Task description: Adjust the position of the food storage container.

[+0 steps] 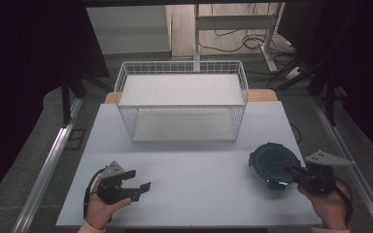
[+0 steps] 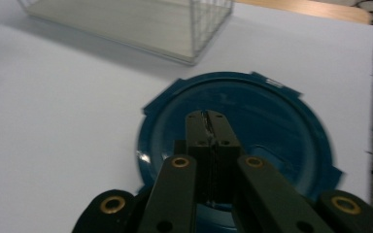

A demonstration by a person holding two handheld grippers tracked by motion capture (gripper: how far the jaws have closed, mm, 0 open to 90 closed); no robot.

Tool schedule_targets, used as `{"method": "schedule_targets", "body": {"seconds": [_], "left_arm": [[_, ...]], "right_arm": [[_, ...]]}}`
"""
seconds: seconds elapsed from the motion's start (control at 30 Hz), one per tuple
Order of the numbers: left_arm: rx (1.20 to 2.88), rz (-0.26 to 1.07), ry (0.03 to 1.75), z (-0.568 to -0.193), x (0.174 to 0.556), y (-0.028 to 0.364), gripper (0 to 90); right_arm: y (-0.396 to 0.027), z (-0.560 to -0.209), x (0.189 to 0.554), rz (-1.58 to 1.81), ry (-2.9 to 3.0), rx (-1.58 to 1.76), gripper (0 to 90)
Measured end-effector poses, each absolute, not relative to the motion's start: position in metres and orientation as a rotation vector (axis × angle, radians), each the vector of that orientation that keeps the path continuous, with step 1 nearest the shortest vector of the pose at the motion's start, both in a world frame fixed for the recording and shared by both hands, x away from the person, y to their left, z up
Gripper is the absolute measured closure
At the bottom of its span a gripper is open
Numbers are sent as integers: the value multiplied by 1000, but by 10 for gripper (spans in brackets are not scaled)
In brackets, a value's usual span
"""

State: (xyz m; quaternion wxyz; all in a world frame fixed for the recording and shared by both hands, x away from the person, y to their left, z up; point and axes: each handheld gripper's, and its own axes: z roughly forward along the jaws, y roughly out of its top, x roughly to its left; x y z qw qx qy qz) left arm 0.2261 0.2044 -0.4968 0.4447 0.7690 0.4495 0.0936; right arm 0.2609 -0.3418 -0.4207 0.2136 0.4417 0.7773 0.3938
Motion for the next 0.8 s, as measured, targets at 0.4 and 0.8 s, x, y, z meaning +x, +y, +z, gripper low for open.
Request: {"method": "schedule_targets", "body": {"seconds": [0.4,0.8], "left_arm": [[1905,233,1120,-497,227,204,217],[1901,233,1124,-497,227,205,216]], "right_arm": [[-391,-422,269,921,2048,1338,896],[-393,-443,307,808,2099,1387,896]]}}
